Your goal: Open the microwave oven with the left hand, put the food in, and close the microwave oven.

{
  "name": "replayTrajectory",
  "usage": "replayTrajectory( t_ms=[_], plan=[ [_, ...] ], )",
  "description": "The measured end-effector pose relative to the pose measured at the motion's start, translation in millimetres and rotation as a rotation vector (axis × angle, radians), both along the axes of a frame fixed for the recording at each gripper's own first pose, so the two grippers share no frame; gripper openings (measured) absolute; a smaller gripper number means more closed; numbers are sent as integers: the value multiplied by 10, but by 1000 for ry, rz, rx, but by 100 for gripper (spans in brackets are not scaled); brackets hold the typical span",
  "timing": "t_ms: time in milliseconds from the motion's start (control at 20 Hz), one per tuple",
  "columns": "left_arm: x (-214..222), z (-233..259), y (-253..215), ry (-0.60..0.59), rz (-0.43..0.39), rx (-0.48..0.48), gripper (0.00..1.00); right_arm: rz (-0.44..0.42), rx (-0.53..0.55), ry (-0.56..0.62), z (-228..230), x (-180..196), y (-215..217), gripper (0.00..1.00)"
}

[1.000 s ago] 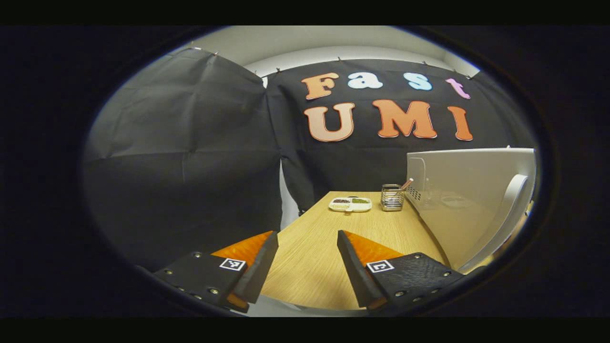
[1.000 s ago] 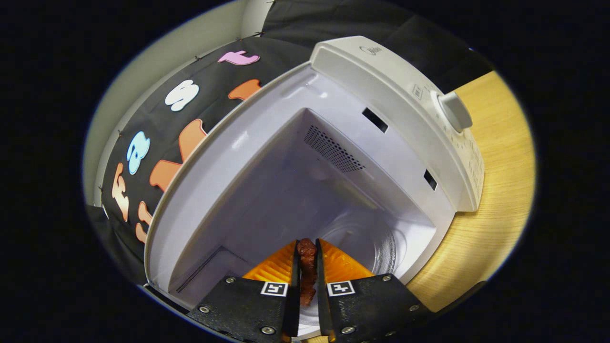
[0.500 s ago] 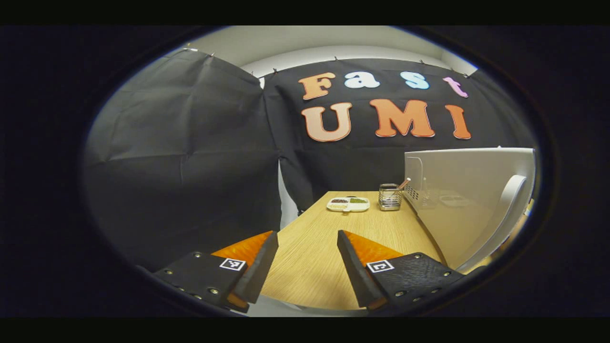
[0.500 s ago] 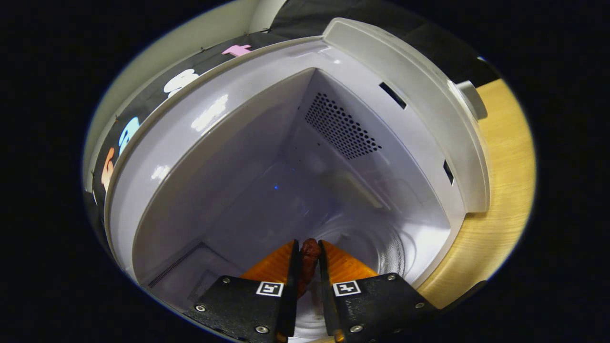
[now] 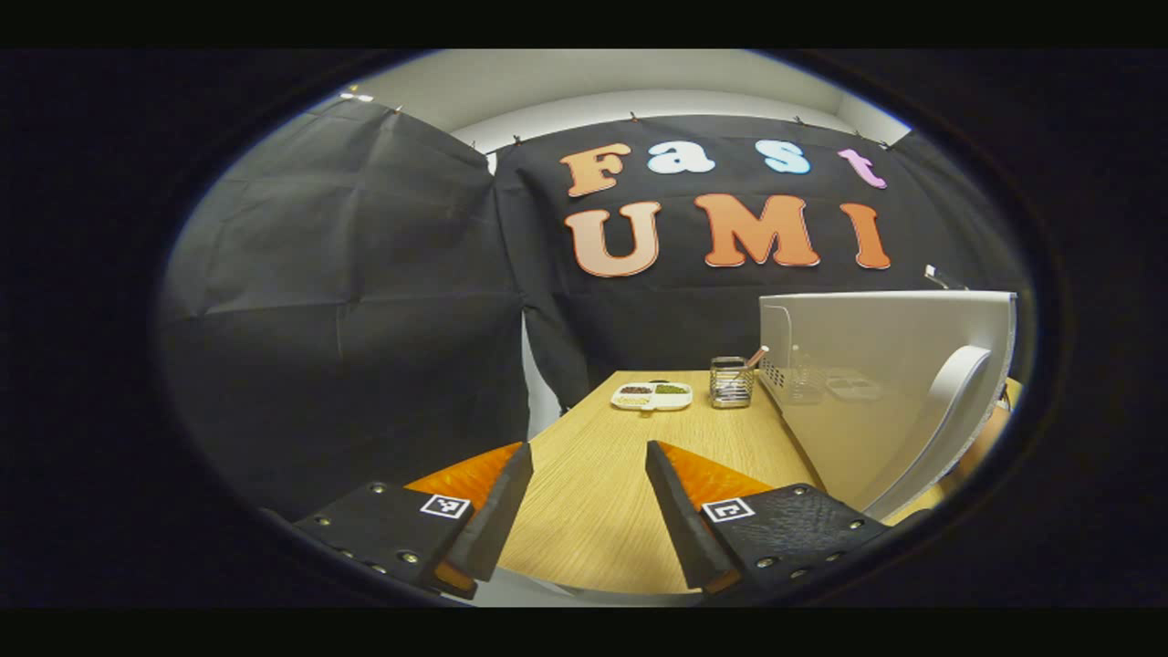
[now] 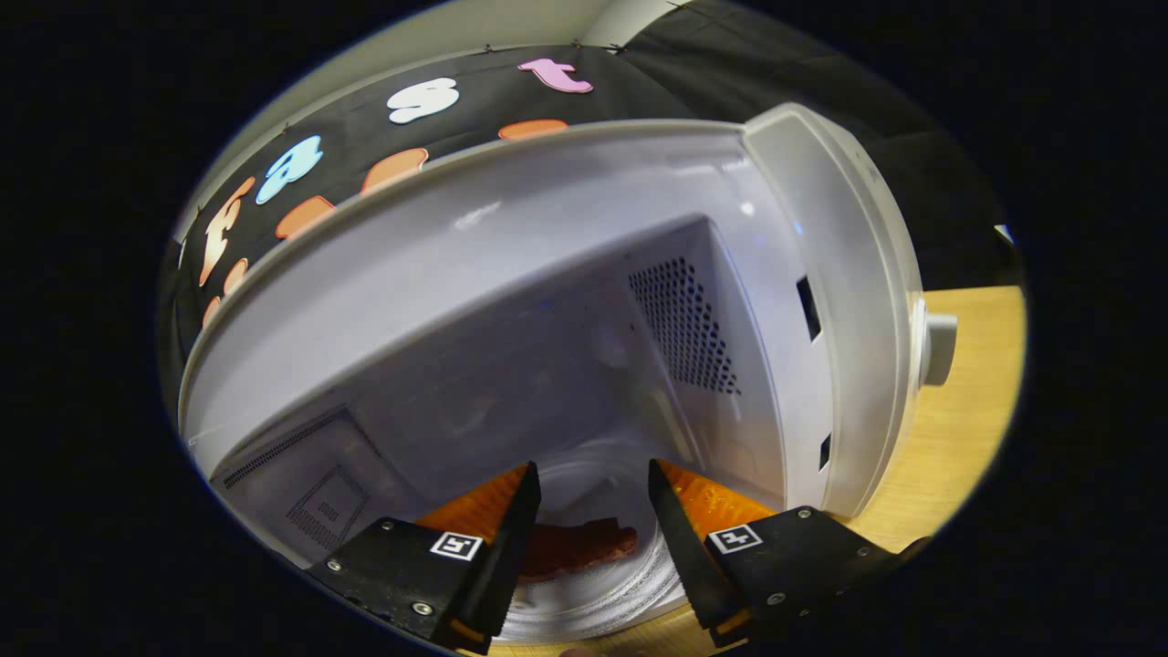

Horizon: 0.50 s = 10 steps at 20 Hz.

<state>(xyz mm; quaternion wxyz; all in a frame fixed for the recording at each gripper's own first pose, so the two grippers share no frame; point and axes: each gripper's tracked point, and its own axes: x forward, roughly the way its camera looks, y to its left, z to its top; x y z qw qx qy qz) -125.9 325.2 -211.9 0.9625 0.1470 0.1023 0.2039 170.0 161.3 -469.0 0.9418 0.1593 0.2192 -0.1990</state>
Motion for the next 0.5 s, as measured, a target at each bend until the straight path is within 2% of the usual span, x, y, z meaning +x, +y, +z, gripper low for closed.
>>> replayTrajectory(
  t_ms=[150, 300, 500],
  plan=[
    [59, -39, -149, 7, -28, -14, 76, 24, 5, 2, 96, -111, -47, 79],
    [124, -88, -324, 17, -58, -26, 76, 59, 66, 27, 96, -387, -11, 79],
    [152, -202, -588, 24, -100, -52, 76, 127, 33, 13, 300, -765, -100, 79]
  ],
)
